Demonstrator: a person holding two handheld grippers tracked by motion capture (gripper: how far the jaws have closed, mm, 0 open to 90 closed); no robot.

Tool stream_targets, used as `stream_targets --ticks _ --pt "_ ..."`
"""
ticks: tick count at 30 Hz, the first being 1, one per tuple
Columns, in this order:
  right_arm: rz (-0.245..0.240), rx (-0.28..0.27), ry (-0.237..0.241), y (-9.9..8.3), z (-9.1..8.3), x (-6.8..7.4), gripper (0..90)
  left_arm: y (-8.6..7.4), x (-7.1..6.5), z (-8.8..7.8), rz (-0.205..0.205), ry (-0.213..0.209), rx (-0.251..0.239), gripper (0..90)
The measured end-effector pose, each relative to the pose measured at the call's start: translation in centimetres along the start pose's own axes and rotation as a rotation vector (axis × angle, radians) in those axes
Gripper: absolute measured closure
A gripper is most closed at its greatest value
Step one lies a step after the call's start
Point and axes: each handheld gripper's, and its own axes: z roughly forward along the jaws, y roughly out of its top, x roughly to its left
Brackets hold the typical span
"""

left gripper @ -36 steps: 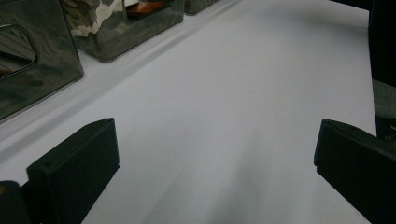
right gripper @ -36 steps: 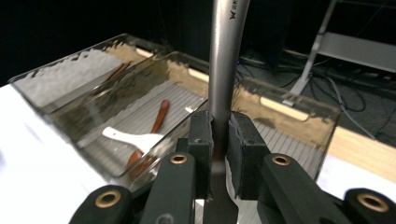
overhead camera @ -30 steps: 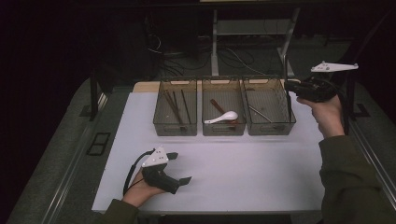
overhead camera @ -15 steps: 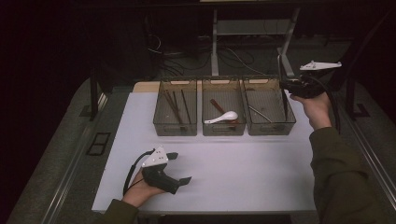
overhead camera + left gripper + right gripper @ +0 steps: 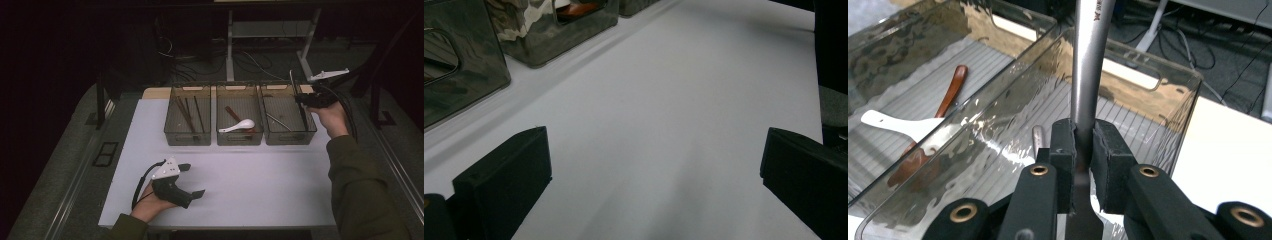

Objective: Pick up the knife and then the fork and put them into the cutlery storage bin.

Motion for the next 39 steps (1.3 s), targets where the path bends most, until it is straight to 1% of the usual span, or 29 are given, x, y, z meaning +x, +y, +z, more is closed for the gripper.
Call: stream_targets --ticks 2,4,8,14,17,20,22,24,25,26,28,30,35,37,39 --pt "0.001 0.022 -0.002 0.1 0.3 0.0 79.4 0.0 0.0 0.0 0.000 0.000 0.001 0.0" --pt "0.000 0.032 -0.001 0.2 0.6 0.1 79.4 0.0 0.0 0.1 -0.002 -0.001 -0.002 0.0" --pt "-0.017 0.077 -0.008 0.7 1.3 0.3 79.3 0.0 0.0 0.0 0.000 -0.001 -0.001 0.0" --pt "-0.039 0.151 -0.021 1.3 3.1 0.7 79.2 0.0 -0.1 0.0 0.000 -0.004 -0.002 0.0" --pt "-0.057 0.197 -0.030 1.6 4.3 1.0 79.2 0.1 0.0 0.0 -0.001 -0.006 -0.004 0.0" --pt "-0.067 0.230 -0.031 1.6 5.1 1.2 79.1 0.1 0.0 -0.1 -0.001 -0.008 -0.006 0.0" --pt "-0.067 0.244 -0.028 1.6 5.6 1.3 78.9 0.1 -0.1 -0.1 0.000 -0.009 -0.007 0.0" --pt "-0.061 0.258 -0.014 1.5 6.1 1.4 78.0 0.1 -0.1 -0.1 0.000 -0.009 -0.008 0.0" --pt "-0.055 0.269 -0.016 1.4 6.2 1.5 77.7 0.1 -0.1 -0.1 0.001 -0.009 -0.008 0.0" --pt "-0.054 0.267 -0.019 1.3 6.3 1.6 77.8 0.1 -0.1 -0.1 0.001 -0.009 -0.009 0.0" --pt "-0.037 0.245 0.001 1.3 6.2 1.5 74.0 0.1 -0.1 -0.1 0.000 -0.008 -0.009 0.0" --pt "-0.033 0.235 0.001 1.3 6.0 1.5 71.3 0.1 -0.1 -0.1 0.001 -0.008 -0.007 0.0" --pt "0.012 0.171 0.027 1.6 5.0 1.2 63.6 0.1 -0.1 0.0 0.002 -0.008 -0.005 0.0" --pt "0.024 0.161 0.045 1.6 4.7 1.1 59.2 0.1 -0.1 0.0 0.003 -0.008 -0.004 0.0" --pt "0.027 0.155 0.042 1.6 4.5 1.1 55.0 0.1 -0.1 0.0 0.003 -0.007 -0.002 0.0"
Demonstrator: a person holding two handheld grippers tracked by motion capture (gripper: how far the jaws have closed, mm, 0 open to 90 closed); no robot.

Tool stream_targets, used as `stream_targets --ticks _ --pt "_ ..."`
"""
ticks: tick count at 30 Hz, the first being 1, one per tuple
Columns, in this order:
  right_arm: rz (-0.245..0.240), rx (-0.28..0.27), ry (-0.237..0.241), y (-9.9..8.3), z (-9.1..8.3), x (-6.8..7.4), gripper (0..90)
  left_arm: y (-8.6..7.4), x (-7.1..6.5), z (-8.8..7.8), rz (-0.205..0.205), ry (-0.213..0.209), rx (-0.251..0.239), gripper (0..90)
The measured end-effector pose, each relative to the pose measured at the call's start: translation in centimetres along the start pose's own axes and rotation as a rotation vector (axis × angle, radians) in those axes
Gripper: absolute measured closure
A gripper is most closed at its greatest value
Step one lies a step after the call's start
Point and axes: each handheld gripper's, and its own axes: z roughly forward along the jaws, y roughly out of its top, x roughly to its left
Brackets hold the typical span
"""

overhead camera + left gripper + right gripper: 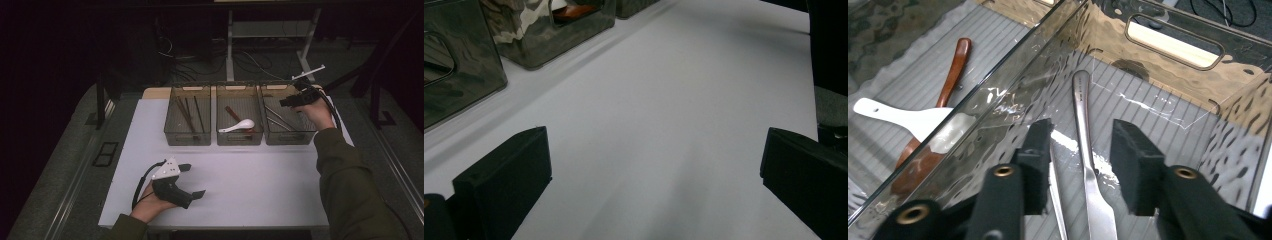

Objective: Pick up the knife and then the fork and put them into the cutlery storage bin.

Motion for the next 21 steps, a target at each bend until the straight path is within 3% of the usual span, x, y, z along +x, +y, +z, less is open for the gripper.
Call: stream_targets --ticks 6,15,21 --pt "0.027 -0.065 0.029 -0.5 -0.7 -0.1 45.0 0.0 0.0 0.0 0.001 0.001 0.002 0.0" --pt "0.047 -0.135 0.048 -2.0 -2.1 0.1 36.8 0.0 0.2 0.1 0.000 0.007 0.003 0.0" --pt "0.038 -0.162 0.044 -3.3 -2.9 0.7 32.1 0.0 0.4 0.1 0.000 0.011 0.004 0.0"
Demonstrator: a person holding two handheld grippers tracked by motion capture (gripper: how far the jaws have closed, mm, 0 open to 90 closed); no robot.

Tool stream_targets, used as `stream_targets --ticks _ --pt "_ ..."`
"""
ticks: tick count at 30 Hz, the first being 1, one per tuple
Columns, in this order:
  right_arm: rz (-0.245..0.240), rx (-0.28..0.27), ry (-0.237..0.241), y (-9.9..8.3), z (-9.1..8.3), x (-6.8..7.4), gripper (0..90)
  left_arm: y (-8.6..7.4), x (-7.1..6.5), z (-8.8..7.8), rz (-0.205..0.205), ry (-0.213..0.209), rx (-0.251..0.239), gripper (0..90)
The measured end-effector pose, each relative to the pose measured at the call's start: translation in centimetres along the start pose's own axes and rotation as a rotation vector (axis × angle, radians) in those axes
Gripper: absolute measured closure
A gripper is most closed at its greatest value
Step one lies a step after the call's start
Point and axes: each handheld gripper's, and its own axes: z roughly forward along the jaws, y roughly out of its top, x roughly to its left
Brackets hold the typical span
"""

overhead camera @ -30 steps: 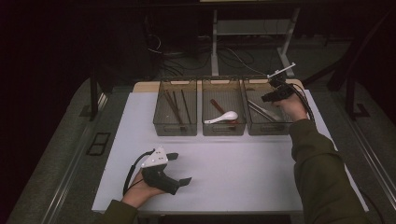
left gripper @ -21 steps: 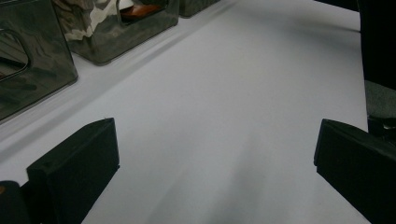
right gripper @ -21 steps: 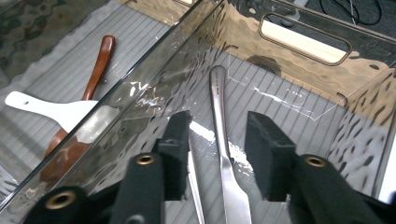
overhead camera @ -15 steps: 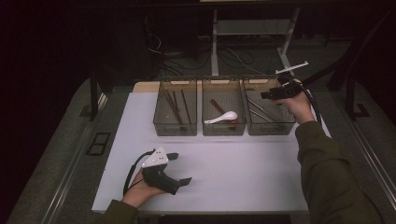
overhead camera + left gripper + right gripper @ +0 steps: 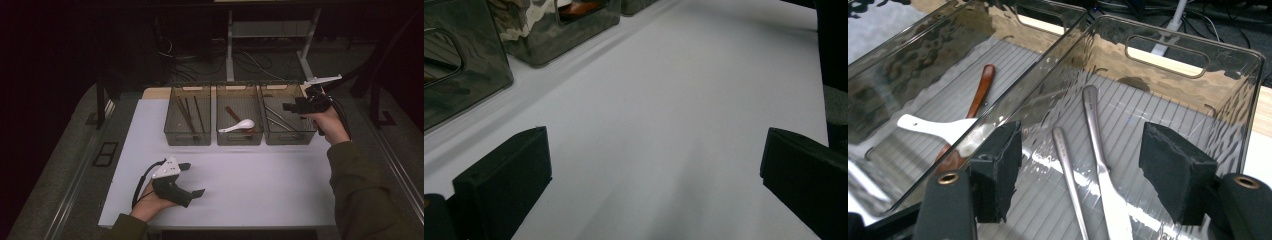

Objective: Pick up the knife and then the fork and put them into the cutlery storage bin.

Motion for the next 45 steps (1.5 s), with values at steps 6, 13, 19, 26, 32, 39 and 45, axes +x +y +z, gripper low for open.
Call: stream_targets --ticks 6,13,19,26,32,39,45 --pt "-0.014 -0.030 0.019 -0.8 -0.6 0.4 29.2 0.0 0.0 -0.2 -0.003 0.008 -0.002 0.0" --pt "-0.063 -0.060 0.036 -2.1 -1.4 1.6 25.0 0.0 0.2 -0.2 -0.007 0.015 -0.004 0.0" --pt "-0.084 -0.092 0.060 -3.4 -2.4 2.6 22.5 0.0 0.3 -0.2 -0.005 0.017 -0.002 0.0" --pt "-0.100 -0.135 0.090 -5.3 -3.8 3.8 20.2 -0.1 0.4 -0.3 -0.002 0.017 -0.006 0.0" --pt "-0.112 -0.151 0.113 -7.1 -4.7 4.9 19.4 -0.1 0.4 -0.4 0.000 0.016 -0.008 0.0" --pt "-0.116 -0.163 0.146 -9.1 -5.5 6.3 18.0 -0.1 0.3 -0.4 0.001 0.012 -0.008 0.0" --pt "-0.124 -0.156 0.159 -11.1 -5.7 7.4 17.5 -0.1 0.2 -0.4 0.004 0.012 -0.005 0.0"
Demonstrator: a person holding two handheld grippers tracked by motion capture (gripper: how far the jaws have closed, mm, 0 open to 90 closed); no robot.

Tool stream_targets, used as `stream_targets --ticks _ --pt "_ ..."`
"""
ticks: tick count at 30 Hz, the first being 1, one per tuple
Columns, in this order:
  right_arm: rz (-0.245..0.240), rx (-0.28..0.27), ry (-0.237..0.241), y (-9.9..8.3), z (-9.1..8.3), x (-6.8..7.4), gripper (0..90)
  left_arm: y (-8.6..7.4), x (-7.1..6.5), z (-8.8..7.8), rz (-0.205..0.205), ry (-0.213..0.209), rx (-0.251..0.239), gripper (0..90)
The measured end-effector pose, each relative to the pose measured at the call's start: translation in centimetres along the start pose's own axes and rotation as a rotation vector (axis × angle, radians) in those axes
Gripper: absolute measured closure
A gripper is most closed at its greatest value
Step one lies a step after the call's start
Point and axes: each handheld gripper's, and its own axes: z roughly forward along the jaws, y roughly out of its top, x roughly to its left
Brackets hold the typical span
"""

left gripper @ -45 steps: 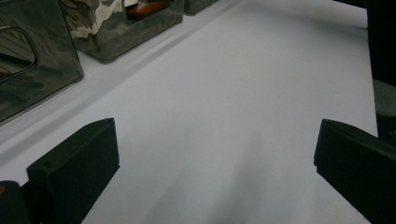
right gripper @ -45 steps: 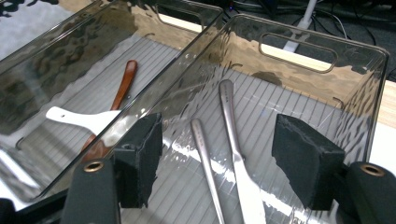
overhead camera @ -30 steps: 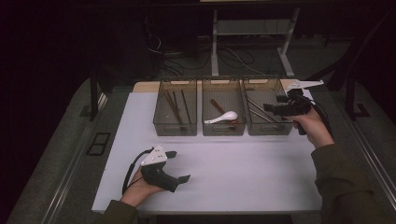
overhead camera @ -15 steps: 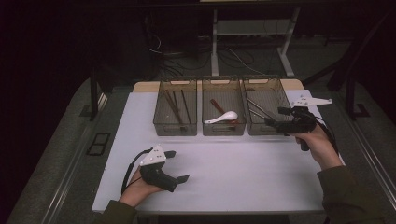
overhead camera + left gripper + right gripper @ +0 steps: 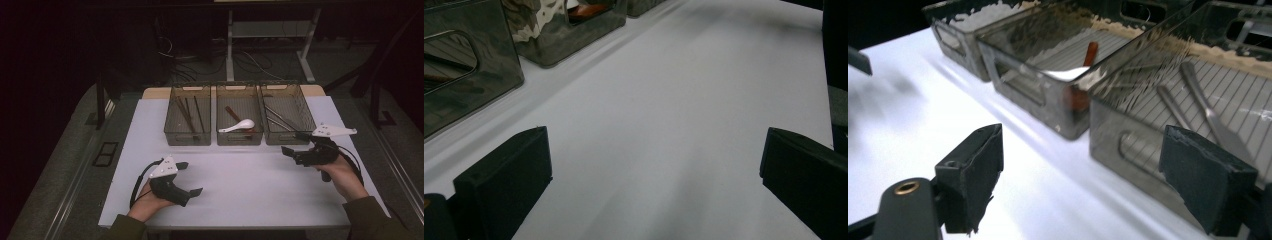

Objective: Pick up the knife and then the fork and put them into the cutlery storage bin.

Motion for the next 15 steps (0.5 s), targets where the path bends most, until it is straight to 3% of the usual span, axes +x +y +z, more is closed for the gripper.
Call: stream_targets --ticks 15 --pt "0.013 -0.012 0.032 -3.8 -1.1 1.9 17.0 0.0 -0.1 0.0 0.002 -0.002 0.003 0.0"
